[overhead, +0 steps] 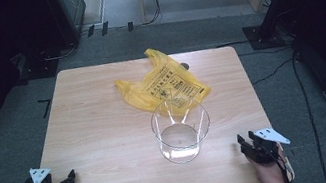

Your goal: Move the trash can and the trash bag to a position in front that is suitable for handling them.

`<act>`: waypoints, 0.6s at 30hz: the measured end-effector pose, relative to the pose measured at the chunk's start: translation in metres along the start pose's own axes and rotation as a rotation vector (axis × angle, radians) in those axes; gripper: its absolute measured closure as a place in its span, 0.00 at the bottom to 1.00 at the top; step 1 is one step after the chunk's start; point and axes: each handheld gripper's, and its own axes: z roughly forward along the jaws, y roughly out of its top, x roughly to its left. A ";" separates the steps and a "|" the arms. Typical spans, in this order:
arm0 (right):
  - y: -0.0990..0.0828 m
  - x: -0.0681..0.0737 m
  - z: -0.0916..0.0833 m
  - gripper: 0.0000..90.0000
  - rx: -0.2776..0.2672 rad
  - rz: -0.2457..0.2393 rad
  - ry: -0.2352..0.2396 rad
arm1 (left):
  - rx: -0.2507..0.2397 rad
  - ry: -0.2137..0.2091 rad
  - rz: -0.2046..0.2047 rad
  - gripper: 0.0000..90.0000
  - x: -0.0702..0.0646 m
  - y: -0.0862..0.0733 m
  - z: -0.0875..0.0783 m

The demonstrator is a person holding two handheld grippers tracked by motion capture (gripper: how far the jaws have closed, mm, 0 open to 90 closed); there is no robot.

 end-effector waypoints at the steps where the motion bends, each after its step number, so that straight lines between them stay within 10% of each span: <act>1: 0.002 0.004 0.000 0.61 -0.001 0.002 0.013 | 0.000 0.000 0.000 0.11 0.000 0.000 0.000; 18: 0.051 0.052 0.016 0.67 -0.055 0.025 0.111 | 0.001 0.015 -0.015 0.11 0.001 0.000 0.000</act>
